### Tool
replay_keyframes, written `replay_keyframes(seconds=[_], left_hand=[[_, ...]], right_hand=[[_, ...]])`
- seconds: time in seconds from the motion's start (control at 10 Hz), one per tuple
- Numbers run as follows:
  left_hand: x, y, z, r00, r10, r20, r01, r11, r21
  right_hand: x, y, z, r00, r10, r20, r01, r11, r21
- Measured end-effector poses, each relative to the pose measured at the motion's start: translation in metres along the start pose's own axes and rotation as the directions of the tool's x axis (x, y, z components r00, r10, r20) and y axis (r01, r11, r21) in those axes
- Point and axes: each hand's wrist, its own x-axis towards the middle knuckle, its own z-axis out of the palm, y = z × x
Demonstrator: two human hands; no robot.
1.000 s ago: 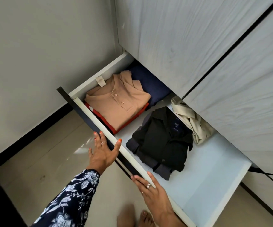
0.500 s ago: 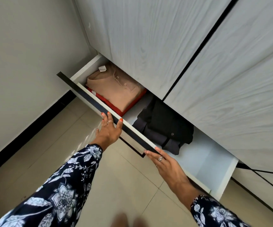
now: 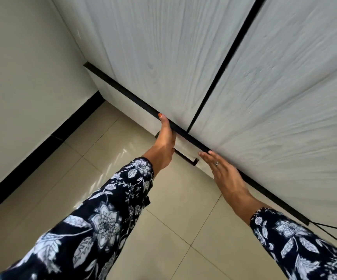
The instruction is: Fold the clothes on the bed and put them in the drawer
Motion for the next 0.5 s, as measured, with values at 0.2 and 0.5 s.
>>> replay_keyframes(seconds=[0.2, 0.5], left_hand=[[0.018, -0.002, 0.007, 0.999, 0.040, 0.004, -0.040, 0.998, 0.058], [-0.028, -0.020, -0.022, 0.982, 0.180, 0.062, -0.185, 0.821, 0.540]], right_hand=[[0.010, 0.010, 0.007, 1.000, 0.028, 0.013, -0.027, 0.999, -0.037], [0.001, 0.026, -0.027, 0.991, -0.048, 0.128, 0.000, 0.936, 0.352]])
